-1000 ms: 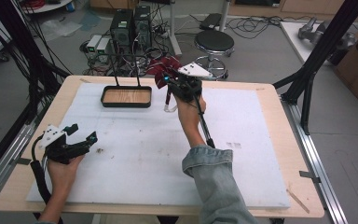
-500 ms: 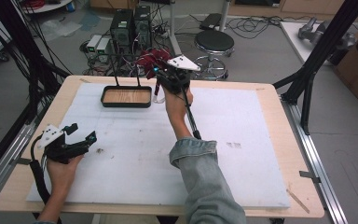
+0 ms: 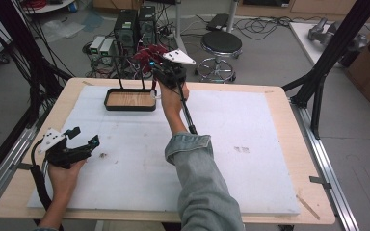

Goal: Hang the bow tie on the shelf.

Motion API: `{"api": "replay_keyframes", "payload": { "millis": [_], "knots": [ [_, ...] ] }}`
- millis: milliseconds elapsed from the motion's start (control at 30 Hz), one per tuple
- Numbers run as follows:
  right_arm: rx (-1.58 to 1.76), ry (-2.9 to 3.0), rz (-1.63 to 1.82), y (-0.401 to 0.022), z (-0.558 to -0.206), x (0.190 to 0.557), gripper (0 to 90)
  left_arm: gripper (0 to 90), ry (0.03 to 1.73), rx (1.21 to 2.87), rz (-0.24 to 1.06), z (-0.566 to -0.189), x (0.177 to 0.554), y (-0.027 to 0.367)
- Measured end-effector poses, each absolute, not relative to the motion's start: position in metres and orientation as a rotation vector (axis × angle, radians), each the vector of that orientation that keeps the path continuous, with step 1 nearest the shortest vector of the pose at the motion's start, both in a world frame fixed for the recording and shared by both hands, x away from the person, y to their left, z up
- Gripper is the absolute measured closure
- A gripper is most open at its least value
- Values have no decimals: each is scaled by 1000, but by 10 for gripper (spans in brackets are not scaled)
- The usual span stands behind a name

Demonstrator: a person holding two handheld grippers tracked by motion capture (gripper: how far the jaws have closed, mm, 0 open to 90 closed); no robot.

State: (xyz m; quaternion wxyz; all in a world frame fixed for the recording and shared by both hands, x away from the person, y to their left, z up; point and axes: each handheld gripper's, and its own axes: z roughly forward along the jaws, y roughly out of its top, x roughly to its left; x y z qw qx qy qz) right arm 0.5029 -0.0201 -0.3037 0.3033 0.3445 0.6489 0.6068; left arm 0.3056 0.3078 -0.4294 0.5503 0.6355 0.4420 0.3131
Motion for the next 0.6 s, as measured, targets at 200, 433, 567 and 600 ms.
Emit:
{"api": "replay_keyframes", "payload": {
  "millis": [200,433,567,600],
  "knots": [
    [907,1724,1597,-5,-295,516,662,163,1048,1509,735,-429,306,310],
    [893,1748,1582,7,-295,531,662,163,1046,1510,732,-430,306,309],
    [884,1767,1542,11,-292,540,661,163,1045,1511,724,-431,307,309],
    [888,1770,1539,11,-291,543,661,163,1044,1512,722,-431,307,309]
  ]
}}
